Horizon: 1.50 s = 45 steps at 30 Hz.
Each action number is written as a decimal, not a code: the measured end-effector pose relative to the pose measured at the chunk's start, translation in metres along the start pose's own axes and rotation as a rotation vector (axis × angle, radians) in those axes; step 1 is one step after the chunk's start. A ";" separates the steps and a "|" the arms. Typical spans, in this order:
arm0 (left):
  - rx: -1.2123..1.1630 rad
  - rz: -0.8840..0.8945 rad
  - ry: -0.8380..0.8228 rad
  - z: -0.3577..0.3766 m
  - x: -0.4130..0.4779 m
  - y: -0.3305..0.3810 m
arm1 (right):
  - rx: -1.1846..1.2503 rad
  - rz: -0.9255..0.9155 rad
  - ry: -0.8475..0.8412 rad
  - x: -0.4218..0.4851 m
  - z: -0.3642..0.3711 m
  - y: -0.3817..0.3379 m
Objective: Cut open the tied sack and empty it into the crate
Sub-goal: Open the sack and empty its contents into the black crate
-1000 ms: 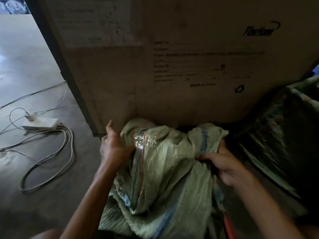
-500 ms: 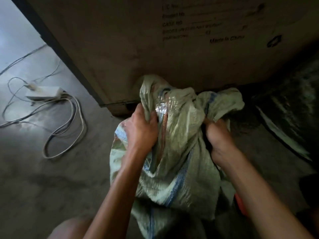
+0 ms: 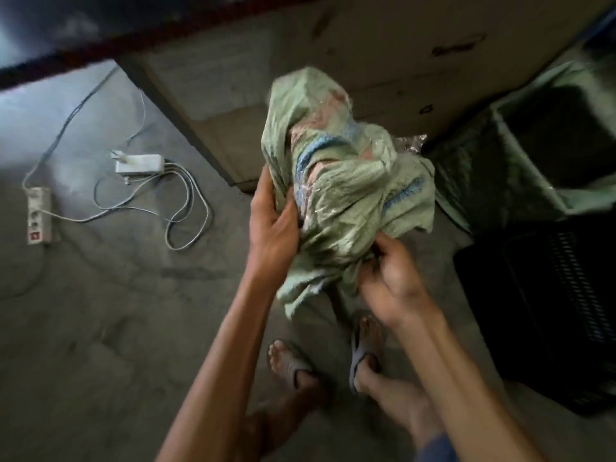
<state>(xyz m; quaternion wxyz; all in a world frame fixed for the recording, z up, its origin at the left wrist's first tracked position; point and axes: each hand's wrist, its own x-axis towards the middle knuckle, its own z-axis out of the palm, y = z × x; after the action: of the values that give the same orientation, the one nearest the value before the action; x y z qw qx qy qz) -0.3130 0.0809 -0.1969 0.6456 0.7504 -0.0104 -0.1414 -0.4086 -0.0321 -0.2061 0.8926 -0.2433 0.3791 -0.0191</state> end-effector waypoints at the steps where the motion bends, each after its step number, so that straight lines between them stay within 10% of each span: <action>1: 0.045 0.010 -0.036 -0.001 -0.003 0.029 | -0.045 -0.031 0.035 -0.022 0.014 -0.012; 8: 0.075 -0.025 -0.364 0.011 -0.073 0.127 | -0.078 -0.177 0.249 -0.167 0.010 -0.072; 20: 0.027 -0.293 -0.568 0.102 -0.252 0.090 | 0.028 -0.243 0.531 -0.309 -0.161 -0.078; 45: 0.583 0.026 -0.666 0.549 -0.231 -0.134 | -0.124 -0.284 0.691 -0.150 -0.603 -0.254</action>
<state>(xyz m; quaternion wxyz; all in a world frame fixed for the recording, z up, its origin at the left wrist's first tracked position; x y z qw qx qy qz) -0.6806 -0.3816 -0.3505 0.3699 0.8146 -0.2666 -0.3586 -0.8915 -0.4761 -0.3503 0.6842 -0.3261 0.6208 -0.2005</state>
